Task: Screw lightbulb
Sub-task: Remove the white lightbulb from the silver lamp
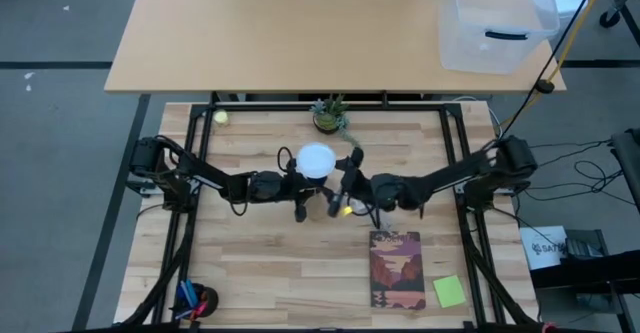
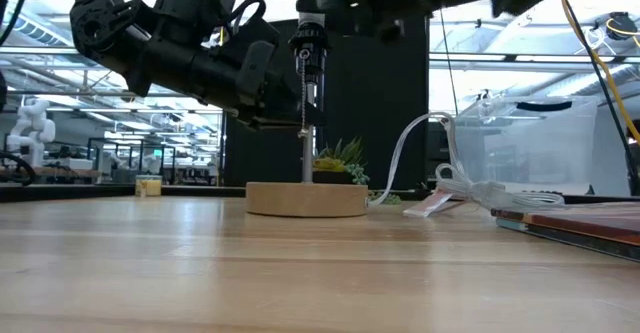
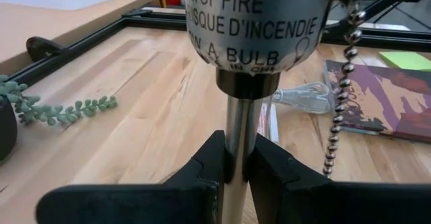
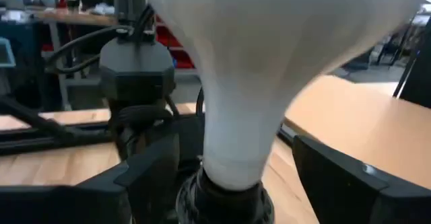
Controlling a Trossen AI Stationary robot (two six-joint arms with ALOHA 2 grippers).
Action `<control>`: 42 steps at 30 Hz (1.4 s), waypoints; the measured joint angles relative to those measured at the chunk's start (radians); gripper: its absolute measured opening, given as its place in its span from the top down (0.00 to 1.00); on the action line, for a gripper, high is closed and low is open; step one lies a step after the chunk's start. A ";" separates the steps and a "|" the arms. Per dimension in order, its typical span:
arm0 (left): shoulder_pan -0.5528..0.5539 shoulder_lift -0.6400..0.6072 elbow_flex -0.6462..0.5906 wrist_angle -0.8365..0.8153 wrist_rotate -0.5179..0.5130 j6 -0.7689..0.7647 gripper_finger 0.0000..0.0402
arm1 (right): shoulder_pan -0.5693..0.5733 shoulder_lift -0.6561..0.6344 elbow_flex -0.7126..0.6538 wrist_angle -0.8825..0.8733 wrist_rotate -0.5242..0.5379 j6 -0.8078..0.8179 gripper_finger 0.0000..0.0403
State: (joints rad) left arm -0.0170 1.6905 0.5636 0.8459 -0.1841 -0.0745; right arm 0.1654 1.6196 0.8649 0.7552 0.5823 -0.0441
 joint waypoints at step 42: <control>0.002 -0.002 0.003 -0.040 0.224 0.058 0.89 | -0.164 -0.071 0.079 -0.210 -0.510 -0.153 0.55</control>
State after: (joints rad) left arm -0.0154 1.6882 0.5667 0.8062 0.0398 -0.0169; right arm 0.0016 1.5481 0.9440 0.5449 0.0726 -0.1967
